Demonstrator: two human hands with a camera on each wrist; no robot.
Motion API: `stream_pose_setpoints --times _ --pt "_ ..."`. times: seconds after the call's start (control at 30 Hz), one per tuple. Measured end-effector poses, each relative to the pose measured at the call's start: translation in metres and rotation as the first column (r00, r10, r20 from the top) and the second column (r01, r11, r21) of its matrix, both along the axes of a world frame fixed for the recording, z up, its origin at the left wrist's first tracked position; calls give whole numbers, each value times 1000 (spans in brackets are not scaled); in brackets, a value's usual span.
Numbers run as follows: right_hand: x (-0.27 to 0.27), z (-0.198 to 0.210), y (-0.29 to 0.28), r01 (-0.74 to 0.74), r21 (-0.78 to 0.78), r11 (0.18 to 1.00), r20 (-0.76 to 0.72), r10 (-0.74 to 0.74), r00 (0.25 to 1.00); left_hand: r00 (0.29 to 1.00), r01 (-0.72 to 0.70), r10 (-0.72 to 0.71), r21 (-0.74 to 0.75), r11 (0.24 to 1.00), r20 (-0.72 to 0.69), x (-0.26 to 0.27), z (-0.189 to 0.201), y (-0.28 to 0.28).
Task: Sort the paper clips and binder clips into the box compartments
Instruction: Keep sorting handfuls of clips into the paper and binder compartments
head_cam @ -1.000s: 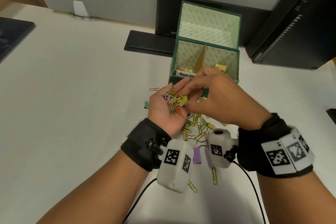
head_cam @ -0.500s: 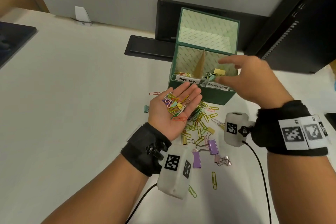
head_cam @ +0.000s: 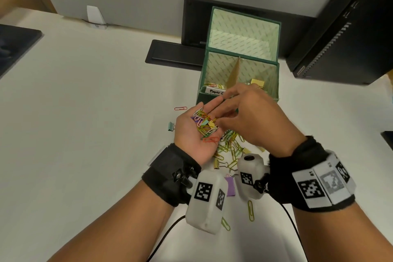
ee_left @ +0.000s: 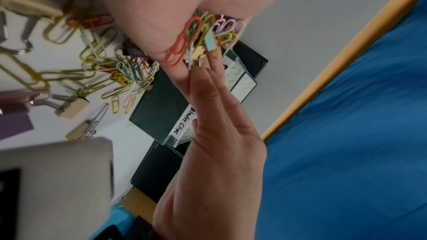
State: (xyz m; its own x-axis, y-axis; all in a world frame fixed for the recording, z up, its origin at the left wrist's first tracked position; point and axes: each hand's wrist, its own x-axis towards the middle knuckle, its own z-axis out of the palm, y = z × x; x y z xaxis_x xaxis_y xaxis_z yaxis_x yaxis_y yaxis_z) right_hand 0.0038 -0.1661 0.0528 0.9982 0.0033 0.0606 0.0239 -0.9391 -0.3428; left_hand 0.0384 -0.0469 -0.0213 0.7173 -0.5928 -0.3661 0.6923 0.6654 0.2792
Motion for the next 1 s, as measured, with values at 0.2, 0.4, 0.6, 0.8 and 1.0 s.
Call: stream_pose_setpoints --times 0.2,0.4,0.6,0.8,1.0 --pt "0 -3 -1 -56 3 998 -52 56 997 1000 24 -25 -60 998 -13 0 1 -1" --pt "-1 11 -6 -22 32 999 -72 25 997 998 -31 28 -53 998 -51 2 1 -1" --pt "8 37 -34 169 134 976 117 -185 976 997 -41 37 -59 997 -75 0 4 0" --pt "27 23 -66 360 42 932 159 -362 919 996 -30 25 -66 997 -82 0 3 0" --pt "5 18 -19 73 113 991 168 -92 982 996 -56 49 -87 995 -73 2 1 1"
